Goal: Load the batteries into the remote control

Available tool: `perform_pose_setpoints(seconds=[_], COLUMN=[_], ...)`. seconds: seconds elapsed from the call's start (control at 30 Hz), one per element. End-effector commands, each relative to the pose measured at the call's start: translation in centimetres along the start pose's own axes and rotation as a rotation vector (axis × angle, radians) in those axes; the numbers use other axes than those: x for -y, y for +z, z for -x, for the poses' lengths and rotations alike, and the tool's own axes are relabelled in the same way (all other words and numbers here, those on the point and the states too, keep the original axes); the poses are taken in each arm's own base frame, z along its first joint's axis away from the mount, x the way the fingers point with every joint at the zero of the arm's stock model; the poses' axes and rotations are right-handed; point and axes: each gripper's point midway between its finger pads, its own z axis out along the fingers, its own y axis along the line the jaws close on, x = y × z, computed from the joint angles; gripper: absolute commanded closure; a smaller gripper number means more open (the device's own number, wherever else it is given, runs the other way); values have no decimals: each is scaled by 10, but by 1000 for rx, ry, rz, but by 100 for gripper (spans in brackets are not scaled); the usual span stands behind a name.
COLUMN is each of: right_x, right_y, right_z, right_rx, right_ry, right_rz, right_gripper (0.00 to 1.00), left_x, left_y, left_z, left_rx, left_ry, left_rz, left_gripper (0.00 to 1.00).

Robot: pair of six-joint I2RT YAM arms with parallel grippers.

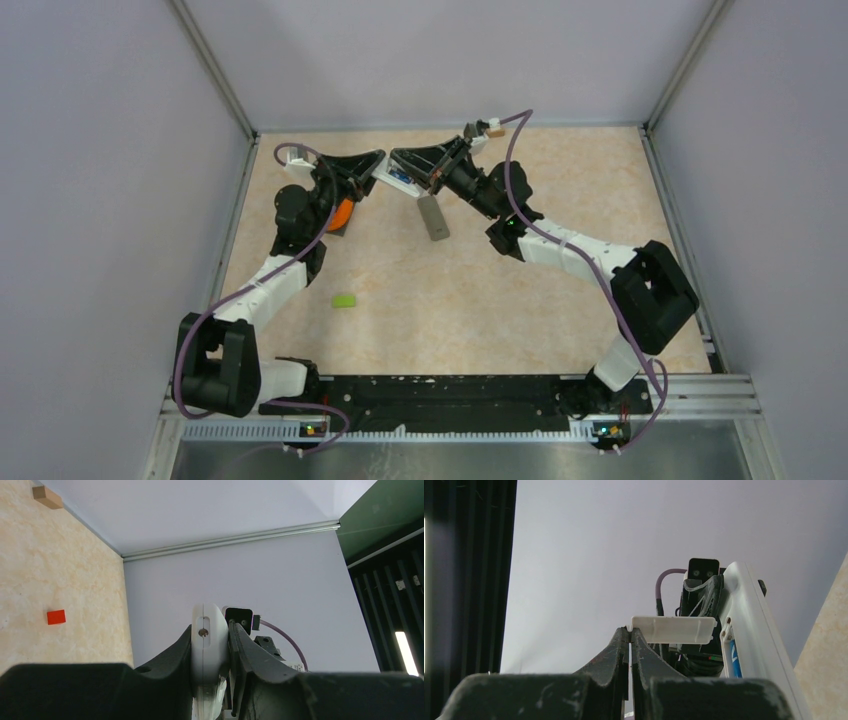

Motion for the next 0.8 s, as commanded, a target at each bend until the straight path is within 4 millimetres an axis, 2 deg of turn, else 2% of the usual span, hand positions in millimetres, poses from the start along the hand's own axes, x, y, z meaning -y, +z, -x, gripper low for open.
perform_pose_setpoints(seconds=[0.0, 0.77], right_x=[-10, 2], right_y=[1, -2], right_z=[-7, -5], right_rx=[-22, -4], right_ry=[11, 34], right_rz=[42, -20], right_gripper=[100, 100], left_x=[25, 30], left_y=[-2, -4], left_z=[-2, -3], left_rx=[-4, -4], left_ry=[49, 63], left_rz=[-85, -100], left_gripper=[100, 100])
